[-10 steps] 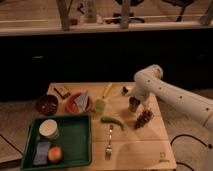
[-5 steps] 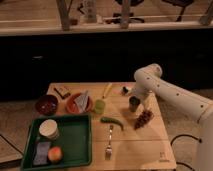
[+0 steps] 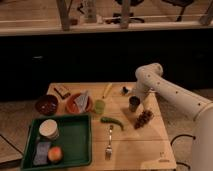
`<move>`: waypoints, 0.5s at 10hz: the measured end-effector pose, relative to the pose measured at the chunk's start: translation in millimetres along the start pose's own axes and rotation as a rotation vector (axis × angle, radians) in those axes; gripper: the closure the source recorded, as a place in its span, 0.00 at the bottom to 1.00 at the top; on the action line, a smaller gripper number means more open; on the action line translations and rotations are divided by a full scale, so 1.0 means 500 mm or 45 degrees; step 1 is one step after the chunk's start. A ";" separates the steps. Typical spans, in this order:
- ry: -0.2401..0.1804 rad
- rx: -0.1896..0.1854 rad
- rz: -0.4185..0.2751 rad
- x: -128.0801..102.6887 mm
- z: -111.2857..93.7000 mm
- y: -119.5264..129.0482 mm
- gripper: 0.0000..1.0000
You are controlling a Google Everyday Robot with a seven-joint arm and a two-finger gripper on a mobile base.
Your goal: Stack cups on top of each other
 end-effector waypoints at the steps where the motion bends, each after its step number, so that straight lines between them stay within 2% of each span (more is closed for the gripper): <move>1: -0.007 0.000 0.002 0.000 0.000 0.000 0.20; 4: -0.040 -0.008 0.013 0.001 0.007 0.000 0.21; 5: -0.049 -0.010 0.021 0.003 0.011 0.001 0.27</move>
